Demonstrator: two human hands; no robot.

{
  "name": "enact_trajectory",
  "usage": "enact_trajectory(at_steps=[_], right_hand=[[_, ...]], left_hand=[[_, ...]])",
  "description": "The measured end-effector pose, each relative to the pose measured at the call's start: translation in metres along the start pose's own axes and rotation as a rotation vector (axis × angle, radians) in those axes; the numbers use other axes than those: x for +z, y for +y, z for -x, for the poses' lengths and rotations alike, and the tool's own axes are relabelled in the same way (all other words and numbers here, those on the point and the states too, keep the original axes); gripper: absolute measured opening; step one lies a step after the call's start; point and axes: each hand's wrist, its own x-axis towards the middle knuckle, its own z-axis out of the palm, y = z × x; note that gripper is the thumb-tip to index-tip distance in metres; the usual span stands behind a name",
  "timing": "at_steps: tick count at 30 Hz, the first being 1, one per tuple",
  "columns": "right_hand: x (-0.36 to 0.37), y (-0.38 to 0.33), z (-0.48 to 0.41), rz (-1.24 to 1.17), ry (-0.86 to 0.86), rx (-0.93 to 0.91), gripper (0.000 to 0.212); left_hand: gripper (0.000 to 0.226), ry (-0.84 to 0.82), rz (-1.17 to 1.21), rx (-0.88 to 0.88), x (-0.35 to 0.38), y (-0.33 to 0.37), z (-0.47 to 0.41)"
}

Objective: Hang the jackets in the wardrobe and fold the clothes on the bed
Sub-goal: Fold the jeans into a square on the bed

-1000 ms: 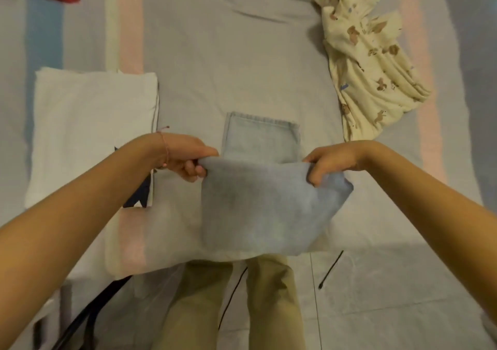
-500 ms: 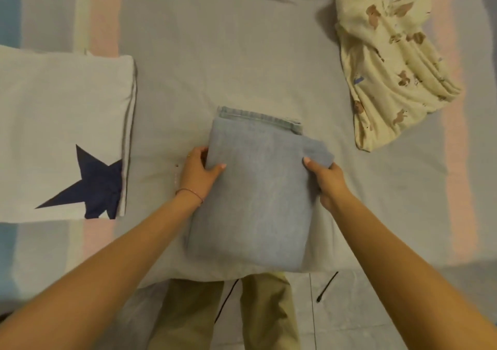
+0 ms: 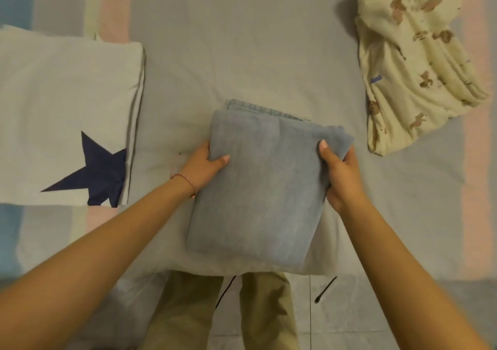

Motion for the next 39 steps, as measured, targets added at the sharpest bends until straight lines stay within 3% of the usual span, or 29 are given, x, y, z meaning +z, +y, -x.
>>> enact_trajectory(at_steps=[5, 8, 13, 16, 20, 23, 26, 31, 34, 37, 39], right_hand=[[-0.001, -0.002, -0.021, -0.101, -0.003, 0.021, 0.042], [0.003, 0.005, -0.041, 0.005, 0.011, 0.056, 0.052], [0.007, 0.025, -0.033, 0.203, 0.149, 0.104, 0.059], [0.007, 0.04, -0.002, 0.346, 0.057, 0.076, 0.055], [-0.008, 0.057, 0.032, 0.237, -0.108, 0.312, 0.055], [-0.006, 0.051, 0.044, 0.223, -0.228, 0.353, 0.054], [0.01, 0.034, 0.059, 0.229, -0.244, 0.23, 0.039], [0.074, -0.006, 0.082, 0.208, -0.303, 0.036, 0.029], [0.147, -0.028, 0.091, 0.159, -0.439, -0.072, 0.029], [0.238, -0.026, 0.093, 0.125, -0.571, -0.097, 0.031], [0.3, -0.003, 0.089, 0.138, -0.609, -0.051, 0.033]], left_hand=[[0.053, 0.081, -0.072, 0.097, -0.004, 0.004, -0.015], [0.045, 0.185, -0.097, 0.03, 0.005, -0.004, -0.024], [0.061, 0.386, -0.139, -0.046, 0.02, -0.025, -0.009], [0.071, 0.337, -0.139, -0.161, 0.026, -0.041, 0.016], [0.061, 0.16, -0.041, -0.222, 0.016, -0.052, 0.035], [0.054, 0.051, 0.079, -0.137, 0.007, -0.043, 0.041], [0.059, 0.063, 0.05, 0.035, -0.01, -0.02, 0.046], [0.043, 0.2, 0.003, 0.207, -0.085, 0.021, 0.066], [0.035, 0.373, -0.022, 0.281, -0.165, 0.036, 0.094], [0.025, 0.554, 0.01, 0.273, -0.248, 0.035, 0.111], [0.028, 0.656, 0.03, 0.172, -0.295, 0.01, 0.103]])
